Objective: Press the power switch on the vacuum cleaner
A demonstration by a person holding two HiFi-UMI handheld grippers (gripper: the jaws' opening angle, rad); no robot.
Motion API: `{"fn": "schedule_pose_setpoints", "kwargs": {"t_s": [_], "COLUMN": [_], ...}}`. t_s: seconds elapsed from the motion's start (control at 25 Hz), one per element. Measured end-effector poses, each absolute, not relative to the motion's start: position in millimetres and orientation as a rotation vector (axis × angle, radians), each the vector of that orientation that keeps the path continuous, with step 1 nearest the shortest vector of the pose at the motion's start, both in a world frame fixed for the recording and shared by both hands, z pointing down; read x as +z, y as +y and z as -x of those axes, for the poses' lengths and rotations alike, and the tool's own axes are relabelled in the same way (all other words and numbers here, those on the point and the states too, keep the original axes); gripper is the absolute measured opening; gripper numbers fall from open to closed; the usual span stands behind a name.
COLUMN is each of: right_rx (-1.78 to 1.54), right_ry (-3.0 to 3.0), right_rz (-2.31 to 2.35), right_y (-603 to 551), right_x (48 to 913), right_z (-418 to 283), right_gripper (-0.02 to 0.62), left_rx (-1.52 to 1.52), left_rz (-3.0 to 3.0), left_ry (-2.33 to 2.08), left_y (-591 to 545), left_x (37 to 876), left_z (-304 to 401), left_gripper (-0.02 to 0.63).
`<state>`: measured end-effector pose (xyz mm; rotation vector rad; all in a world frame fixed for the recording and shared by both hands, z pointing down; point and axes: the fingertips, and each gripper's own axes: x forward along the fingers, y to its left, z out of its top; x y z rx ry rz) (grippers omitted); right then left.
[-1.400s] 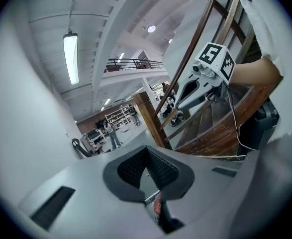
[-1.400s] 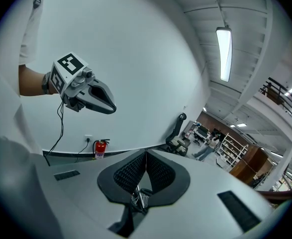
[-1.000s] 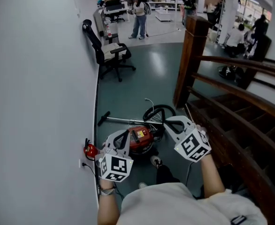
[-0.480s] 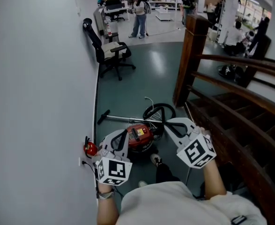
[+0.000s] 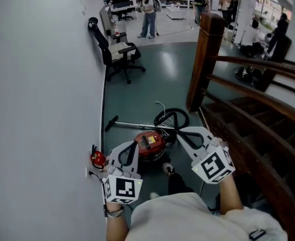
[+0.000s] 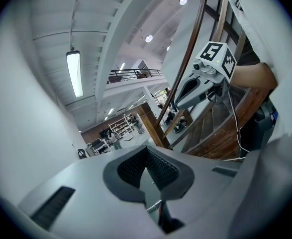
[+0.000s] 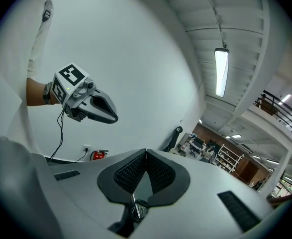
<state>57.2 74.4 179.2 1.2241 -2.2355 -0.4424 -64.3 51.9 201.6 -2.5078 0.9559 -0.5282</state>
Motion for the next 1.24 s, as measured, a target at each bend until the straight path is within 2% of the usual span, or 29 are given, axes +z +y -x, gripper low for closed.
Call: {"fn": "schedule_pose_setpoints", "kwargs": {"t_s": [1.24], "right_rx": [-0.408], "right_ry": [-2.218], "right_rz": [-1.221], "right_y": [68.6], "right_x": [192.4], "right_z": [-52.1], "right_gripper": [0.028], "left_rx": [-0.575], "left_rz": [2.538], "left_ry": [0.959], "left_y": [48.4], "left_x": [220.6], "left_z": [71.1], "left_gripper": [0.000]}}
